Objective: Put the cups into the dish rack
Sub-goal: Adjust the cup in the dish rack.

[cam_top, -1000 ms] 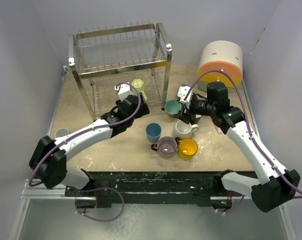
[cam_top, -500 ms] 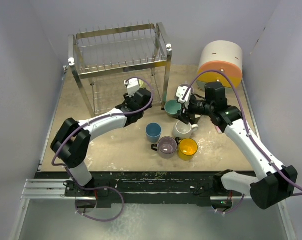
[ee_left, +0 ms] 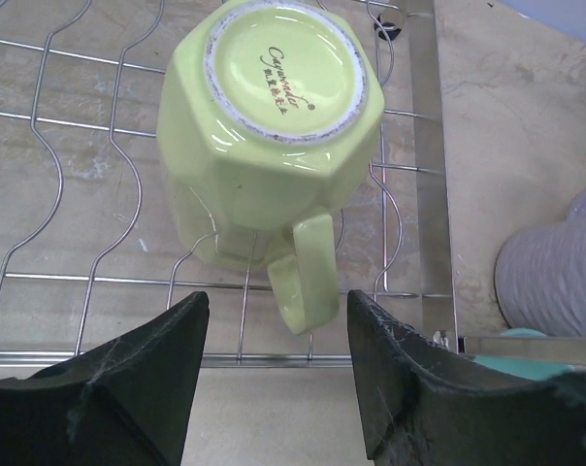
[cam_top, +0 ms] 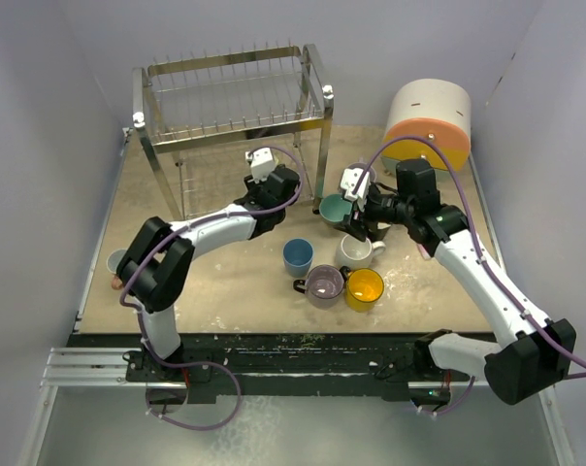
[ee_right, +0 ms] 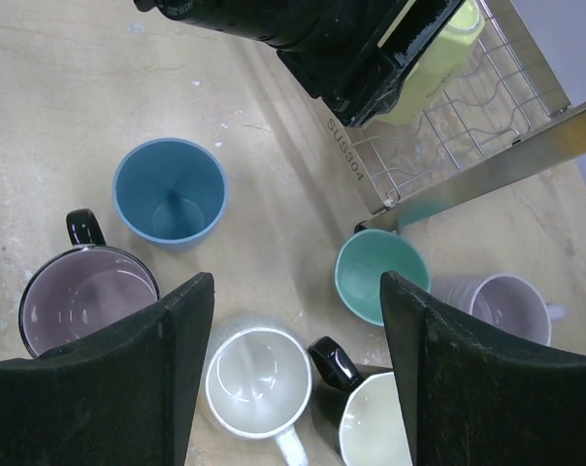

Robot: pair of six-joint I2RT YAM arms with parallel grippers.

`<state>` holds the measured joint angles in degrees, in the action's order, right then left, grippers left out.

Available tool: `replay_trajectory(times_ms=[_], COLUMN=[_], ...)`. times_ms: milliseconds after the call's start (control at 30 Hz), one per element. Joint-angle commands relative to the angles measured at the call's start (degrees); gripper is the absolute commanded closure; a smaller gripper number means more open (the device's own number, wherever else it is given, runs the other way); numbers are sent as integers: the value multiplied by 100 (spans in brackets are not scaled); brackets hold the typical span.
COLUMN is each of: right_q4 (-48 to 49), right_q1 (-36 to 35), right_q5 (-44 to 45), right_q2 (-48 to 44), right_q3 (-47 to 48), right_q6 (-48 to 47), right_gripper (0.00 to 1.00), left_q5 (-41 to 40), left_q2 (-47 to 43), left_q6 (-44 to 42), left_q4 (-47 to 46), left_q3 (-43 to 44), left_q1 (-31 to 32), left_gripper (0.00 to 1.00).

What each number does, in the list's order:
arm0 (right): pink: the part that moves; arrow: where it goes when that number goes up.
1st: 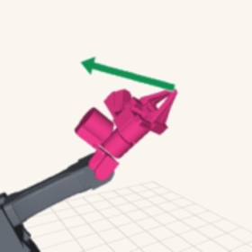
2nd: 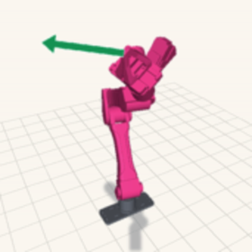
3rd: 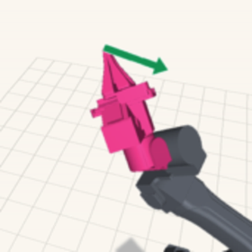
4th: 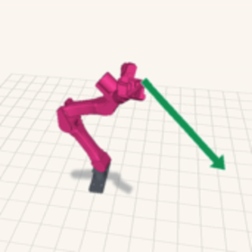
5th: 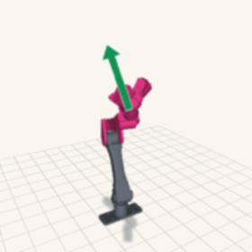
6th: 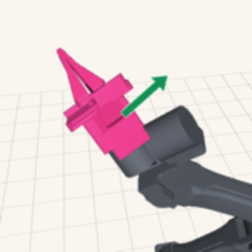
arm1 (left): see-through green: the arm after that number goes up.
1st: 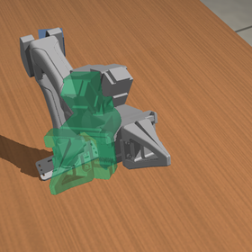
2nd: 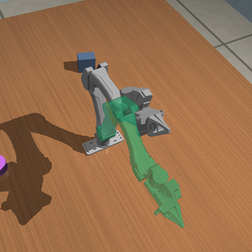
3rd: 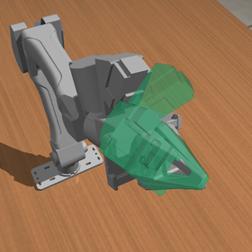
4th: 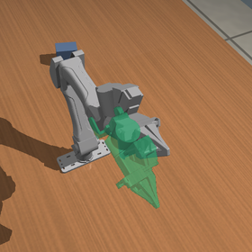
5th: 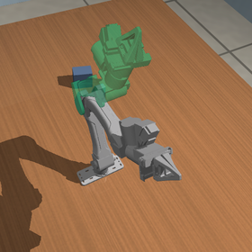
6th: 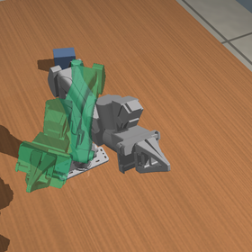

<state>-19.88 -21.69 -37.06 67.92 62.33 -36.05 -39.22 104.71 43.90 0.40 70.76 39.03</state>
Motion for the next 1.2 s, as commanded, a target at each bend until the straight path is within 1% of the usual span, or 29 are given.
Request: replay_trajectory(times_ms=[0, 200, 333, 367, 500, 567, 633, 733, 800, 933, 1067, 1167], right_q4=[52, 29, 24, 19, 4, -23, -40, -51, -51, -60, -73, -84], right_q1=[29, 40, 41, 40, 49, 55, 54, 59, 61, 71, 69, 71], right_q5=[-102, -109, -123, -118, -135, -144, -152, -161, -166, -179, -196, -202], right_q2=[6, 11, 19, 19, 41, 60, 72, 72, 65, 68, 81, 81], right_q3=[-10, -10, -10, -10, -10, 3, 8, 8, 8, 3, 16, 16], right_q6=[-106, -123, -131, -131, -152, -162, -177, -180, -182, -185, -197, -200], right_gripper=[29, 28, 29, 28, 29, 29, 29, 28, 29, 28, 28, 28], left_q5=[-283, -287, -340, -302, -164, -43, 128, 567, 771, 1024, 1388, 1783], left_q2=[174, 389, 415, 396, 242, 148, 98, 98, 100, 66, 6, -28], left_q6=[-78, -171, -381, -514, -1128, -1432, -1678, -1965, -2067, -2310, -2608, -3011], left_q4=[-256, -224, -284, -435, -1073, -1430, -1694, -1776, -1732, -1704, -1794, -2029], left_q3=[370, 443, 377, 331, -9, -216, -374, -447, -448, -457, -470, -539], left_q1=[-62, -110, -139, -154, -190, -224, -301, -454, -545, -694, -880, -1002], left_gripper=[39, 43, 48, 51, 56, 60, 66, 78, 83, 90, 100, 100])
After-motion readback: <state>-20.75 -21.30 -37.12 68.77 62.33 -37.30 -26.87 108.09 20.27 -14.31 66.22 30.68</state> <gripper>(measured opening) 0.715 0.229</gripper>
